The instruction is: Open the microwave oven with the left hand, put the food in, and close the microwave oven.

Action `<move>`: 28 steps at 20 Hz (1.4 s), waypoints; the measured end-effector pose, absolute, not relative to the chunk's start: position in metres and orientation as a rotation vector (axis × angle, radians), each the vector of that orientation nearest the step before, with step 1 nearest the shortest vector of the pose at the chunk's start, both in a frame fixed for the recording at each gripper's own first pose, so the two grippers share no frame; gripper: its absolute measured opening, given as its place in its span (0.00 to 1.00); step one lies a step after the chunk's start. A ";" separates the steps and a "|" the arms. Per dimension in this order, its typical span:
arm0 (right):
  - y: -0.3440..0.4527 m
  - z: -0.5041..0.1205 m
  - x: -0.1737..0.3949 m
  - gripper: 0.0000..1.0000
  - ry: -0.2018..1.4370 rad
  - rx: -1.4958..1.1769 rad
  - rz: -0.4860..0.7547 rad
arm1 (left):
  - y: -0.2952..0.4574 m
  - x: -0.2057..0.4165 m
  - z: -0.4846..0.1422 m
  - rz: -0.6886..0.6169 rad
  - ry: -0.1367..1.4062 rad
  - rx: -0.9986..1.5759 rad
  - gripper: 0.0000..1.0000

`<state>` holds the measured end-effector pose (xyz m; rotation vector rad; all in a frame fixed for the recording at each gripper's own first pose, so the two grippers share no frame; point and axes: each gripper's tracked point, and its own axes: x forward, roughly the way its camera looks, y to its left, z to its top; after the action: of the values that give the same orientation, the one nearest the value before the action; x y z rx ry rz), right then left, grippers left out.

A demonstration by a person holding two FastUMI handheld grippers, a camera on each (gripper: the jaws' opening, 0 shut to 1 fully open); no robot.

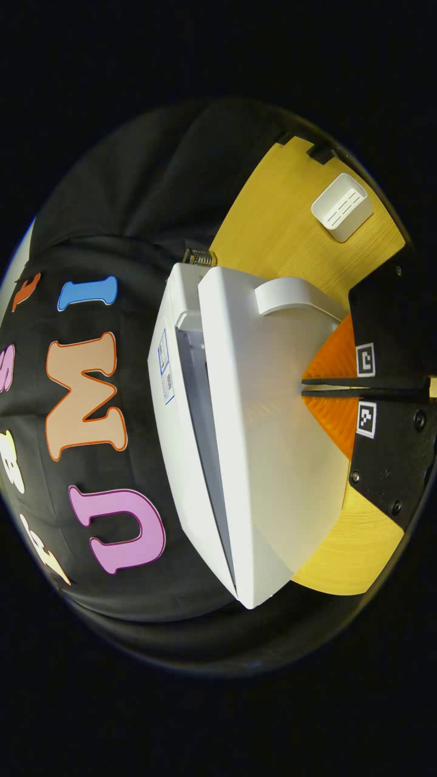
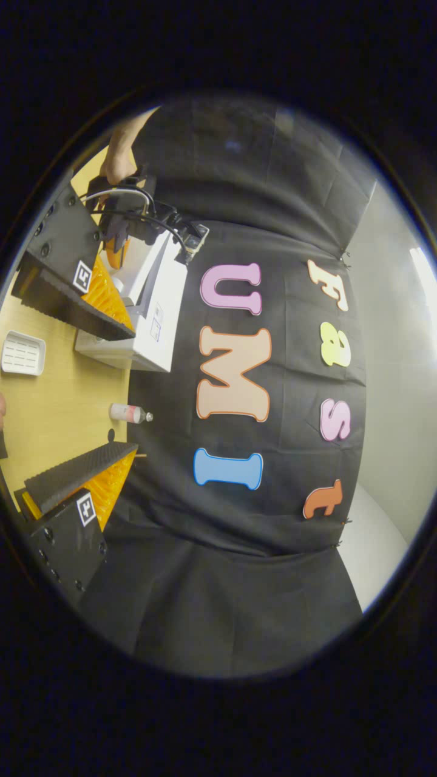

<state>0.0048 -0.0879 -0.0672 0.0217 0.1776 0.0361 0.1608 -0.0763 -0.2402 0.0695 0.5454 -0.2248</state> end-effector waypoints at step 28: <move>-0.104 -0.063 0.011 0.97 0.186 0.043 0.036 | -0.078 0.147 -0.123 -0.207 0.295 0.078 0.01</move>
<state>0.0112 -0.1036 -0.0630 0.0425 0.1860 0.0364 0.1472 -0.0784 -0.1231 0.0778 0.2948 -0.2070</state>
